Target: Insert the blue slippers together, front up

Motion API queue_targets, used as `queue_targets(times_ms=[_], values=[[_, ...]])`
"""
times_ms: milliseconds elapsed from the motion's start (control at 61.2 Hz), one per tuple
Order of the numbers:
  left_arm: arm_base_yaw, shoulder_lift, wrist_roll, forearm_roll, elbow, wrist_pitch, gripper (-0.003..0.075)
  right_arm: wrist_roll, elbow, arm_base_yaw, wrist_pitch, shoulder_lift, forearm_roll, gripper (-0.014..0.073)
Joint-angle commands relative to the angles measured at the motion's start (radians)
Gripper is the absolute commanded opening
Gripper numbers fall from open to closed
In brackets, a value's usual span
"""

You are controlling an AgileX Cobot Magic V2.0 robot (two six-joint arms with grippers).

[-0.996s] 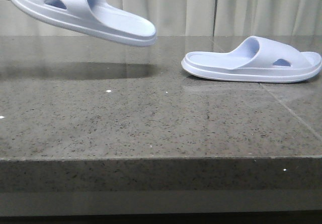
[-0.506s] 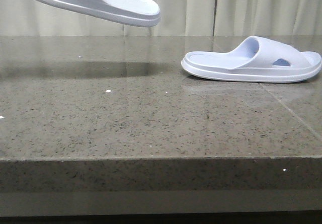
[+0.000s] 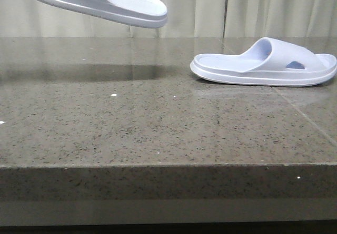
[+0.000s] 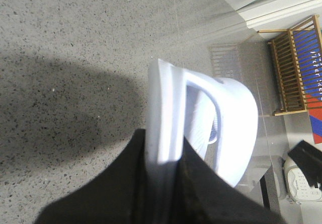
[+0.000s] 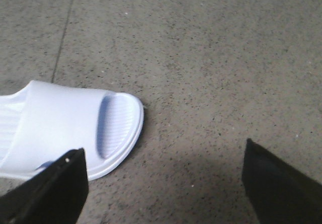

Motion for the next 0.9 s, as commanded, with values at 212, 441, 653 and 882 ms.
queue_targets(times_ms=[212,441,653,882], values=[[0.002,-0.053,-0.006,-0.083,-0.024,0.083,-0.0019,-0.259,-0.238,-0.143,0.123,0.260,0.325,0.0643],[0.002,-0.053,-0.006,-0.083,-0.024,0.083,-0.0019,-0.533,-0.411,-0.284,0.494,0.518,0.771,0.0643],[0.002,-0.053,-0.006,-0.083,-0.024,0.083,-0.0019,-0.550,-0.467,-0.314,0.617,0.667,0.857,0.0643],[0.002,-0.053,-0.006,-0.083,-0.024,0.083,-0.0019,-0.561,-0.467,-0.313,0.666,0.732,0.896,0.0643]])
